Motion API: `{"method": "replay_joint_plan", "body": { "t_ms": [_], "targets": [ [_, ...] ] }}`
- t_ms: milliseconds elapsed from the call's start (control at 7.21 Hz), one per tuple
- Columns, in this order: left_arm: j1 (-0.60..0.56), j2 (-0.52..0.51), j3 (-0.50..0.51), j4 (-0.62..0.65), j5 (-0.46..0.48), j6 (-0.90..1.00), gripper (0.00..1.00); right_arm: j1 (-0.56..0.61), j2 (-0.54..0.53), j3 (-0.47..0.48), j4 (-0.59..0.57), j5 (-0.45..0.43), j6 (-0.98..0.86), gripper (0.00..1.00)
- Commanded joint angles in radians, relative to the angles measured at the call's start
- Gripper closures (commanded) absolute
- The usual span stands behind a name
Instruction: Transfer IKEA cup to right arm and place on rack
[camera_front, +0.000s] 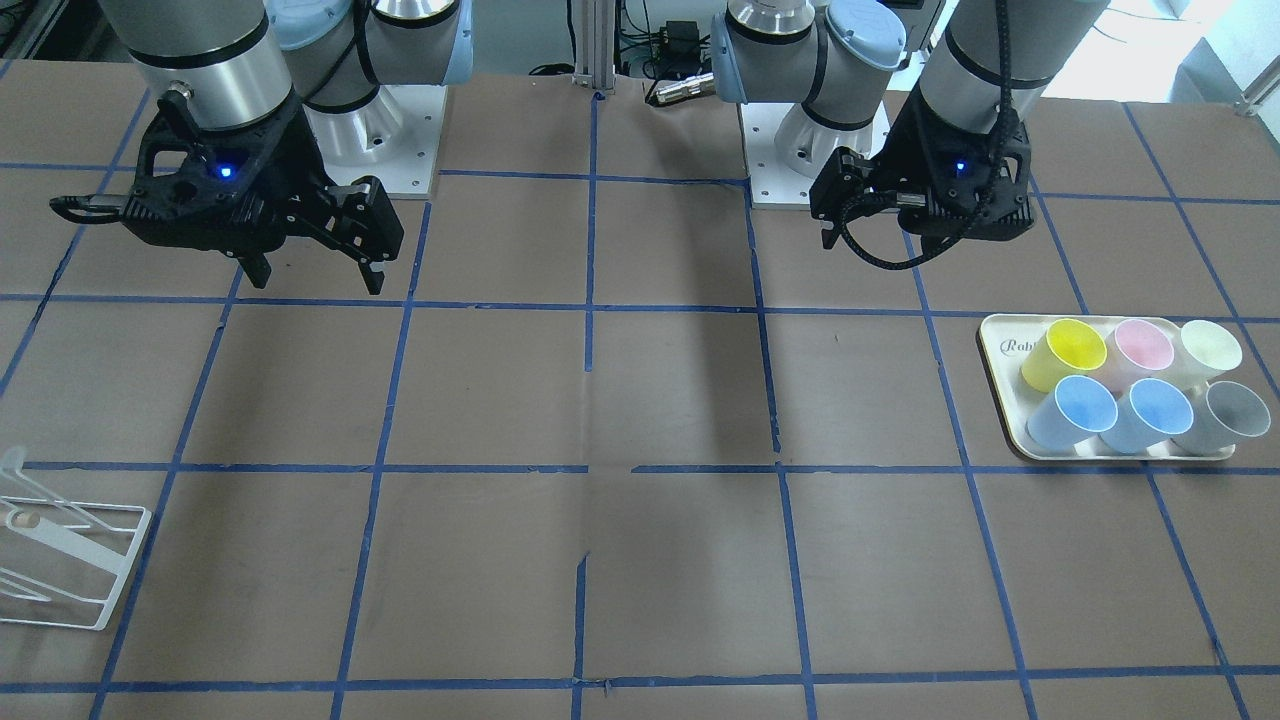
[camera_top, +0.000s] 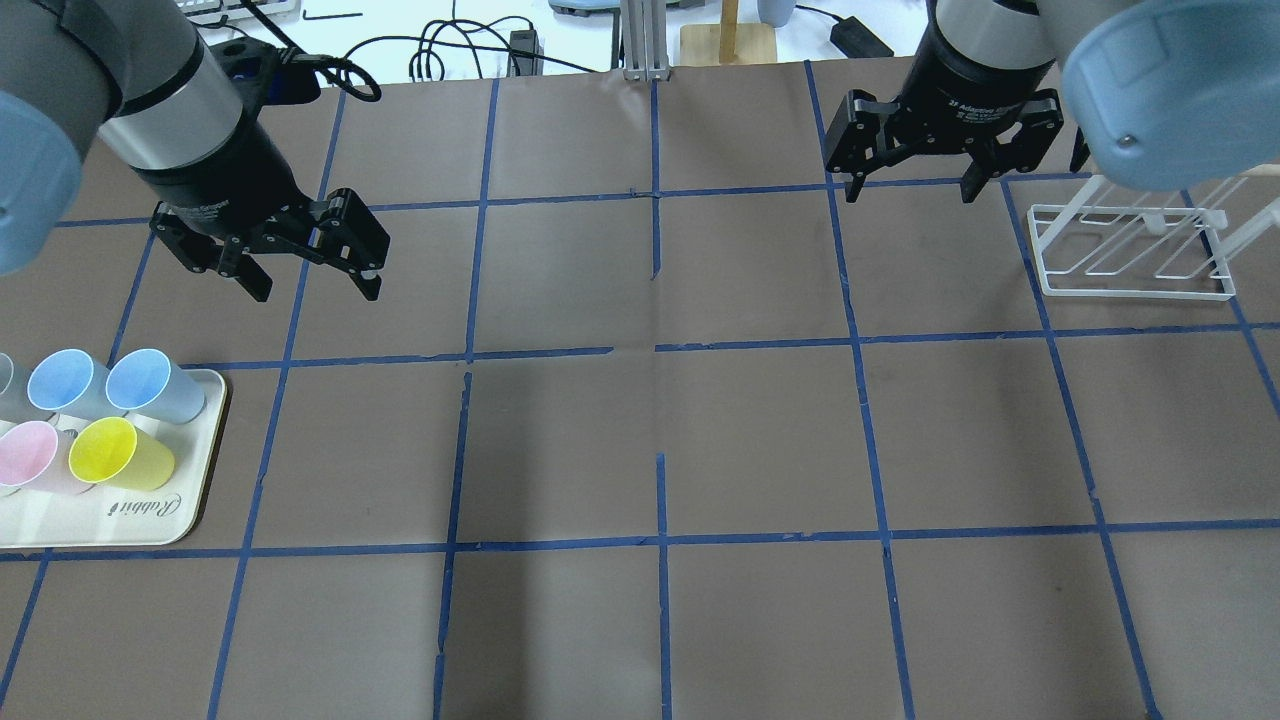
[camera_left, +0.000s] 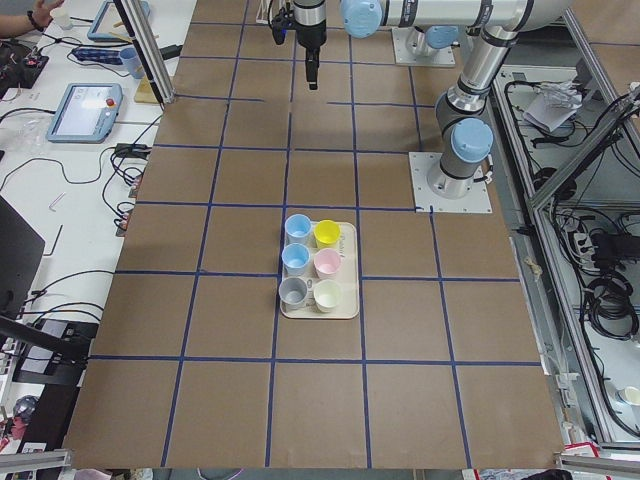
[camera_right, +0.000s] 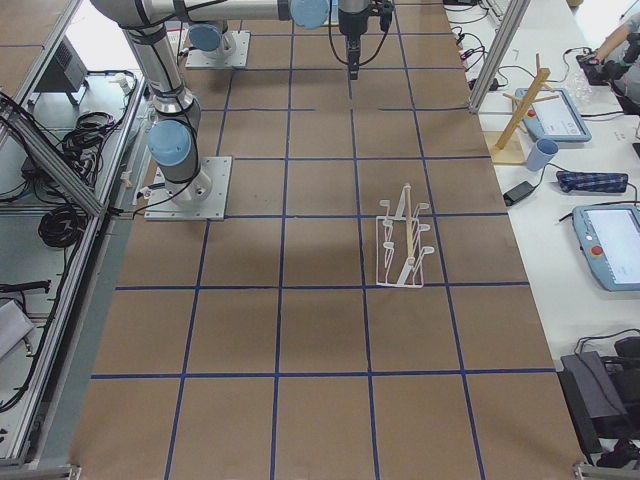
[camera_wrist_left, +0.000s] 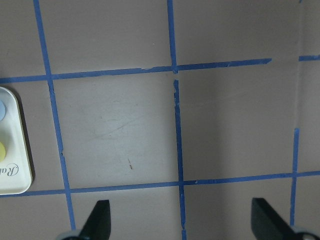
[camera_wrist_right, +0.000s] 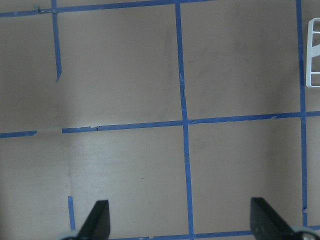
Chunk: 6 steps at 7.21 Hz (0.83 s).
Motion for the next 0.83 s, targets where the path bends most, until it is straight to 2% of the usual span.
{"method": "replay_joint_plan", "body": {
  "t_ms": [0, 693],
  "targets": [
    [0.0, -0.001, -0.001, 0.0, 0.001, 0.001, 0.0, 0.0, 0.002, 0.002, -0.001, 0.003, 0.0, 0.0],
    [0.003, 0.017, -0.002, 0.003, 0.016, 0.013, 0.0, 0.0, 0.0, 0.001, -0.001, 0.005, 0.0, 0.0]
  ]
}}
